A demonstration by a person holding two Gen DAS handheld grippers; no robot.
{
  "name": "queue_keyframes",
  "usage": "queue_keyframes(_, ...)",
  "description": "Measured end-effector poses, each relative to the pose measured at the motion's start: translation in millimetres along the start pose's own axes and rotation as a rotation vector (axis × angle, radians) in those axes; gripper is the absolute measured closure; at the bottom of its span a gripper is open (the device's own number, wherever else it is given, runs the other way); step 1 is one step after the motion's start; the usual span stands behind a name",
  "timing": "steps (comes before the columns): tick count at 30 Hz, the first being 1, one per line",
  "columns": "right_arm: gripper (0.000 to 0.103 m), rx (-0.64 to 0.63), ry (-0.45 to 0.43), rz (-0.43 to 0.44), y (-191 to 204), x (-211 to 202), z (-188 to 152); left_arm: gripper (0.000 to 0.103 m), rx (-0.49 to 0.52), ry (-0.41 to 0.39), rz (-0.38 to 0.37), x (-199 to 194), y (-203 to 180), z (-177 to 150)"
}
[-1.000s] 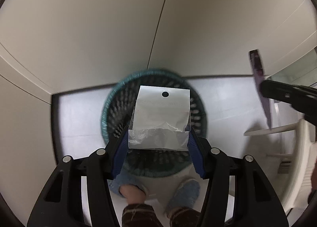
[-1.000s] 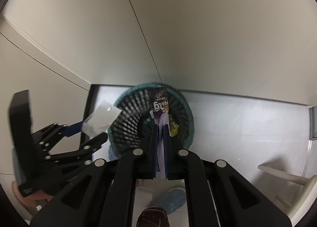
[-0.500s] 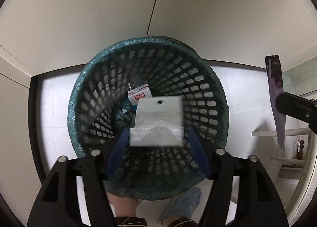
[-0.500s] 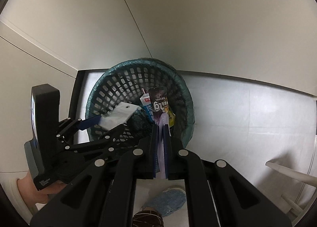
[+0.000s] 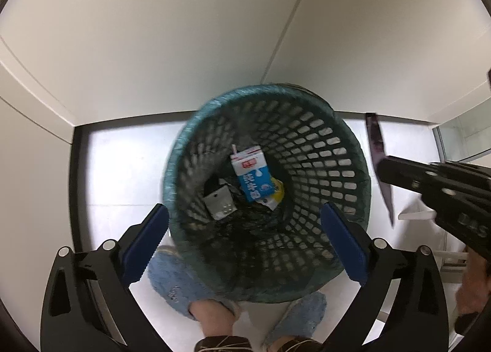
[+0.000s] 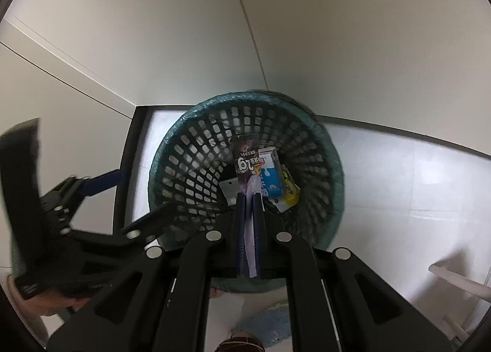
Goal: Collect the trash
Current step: 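Open the left tool to drop the bag while the right tool lowers the stick into the basket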
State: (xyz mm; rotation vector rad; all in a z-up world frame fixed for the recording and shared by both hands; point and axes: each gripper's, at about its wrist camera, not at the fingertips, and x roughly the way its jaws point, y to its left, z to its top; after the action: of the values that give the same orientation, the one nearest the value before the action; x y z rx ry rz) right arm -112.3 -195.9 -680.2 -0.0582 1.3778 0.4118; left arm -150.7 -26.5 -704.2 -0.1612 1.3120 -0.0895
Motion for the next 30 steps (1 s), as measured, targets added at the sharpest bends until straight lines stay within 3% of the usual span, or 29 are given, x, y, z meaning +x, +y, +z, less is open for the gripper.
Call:
queue_keyframes(14,0.094,-0.027,0.018,-0.022,15.9,33.1,7.1,0.006,-0.059,0.012,0.03,-15.1,32.8,-6.2)
queue_keyframes(15,0.091,-0.022,0.015,-0.026,15.4,32.1,6.9,0.006,-0.062,0.011,0.03,-16.3,32.8,-6.0)
queue_keyframes(17,0.073,-0.012,0.002,-0.036,14.4,28.3,6.5,0.006,-0.061,0.01,0.028,-18.6,33.3,-5.4)
queue_keyframes(21,0.062,0.004,-0.014,-0.049,13.0,13.4,6.8,0.006,-0.057,0.007,0.027,-24.7,31.5,-2.3)
queue_keyframes(23,0.048,0.011,-0.031,-0.054,12.9,1.1,7.4,0.006,-0.051,0.005,0.027,-31.6,29.3,0.2)
queue_keyframes(30,0.014,0.036,-0.104,-0.1,19.8,-70.2,16.2,0.006,-0.051,-0.012,0.027,-86.3,17.1,10.3)
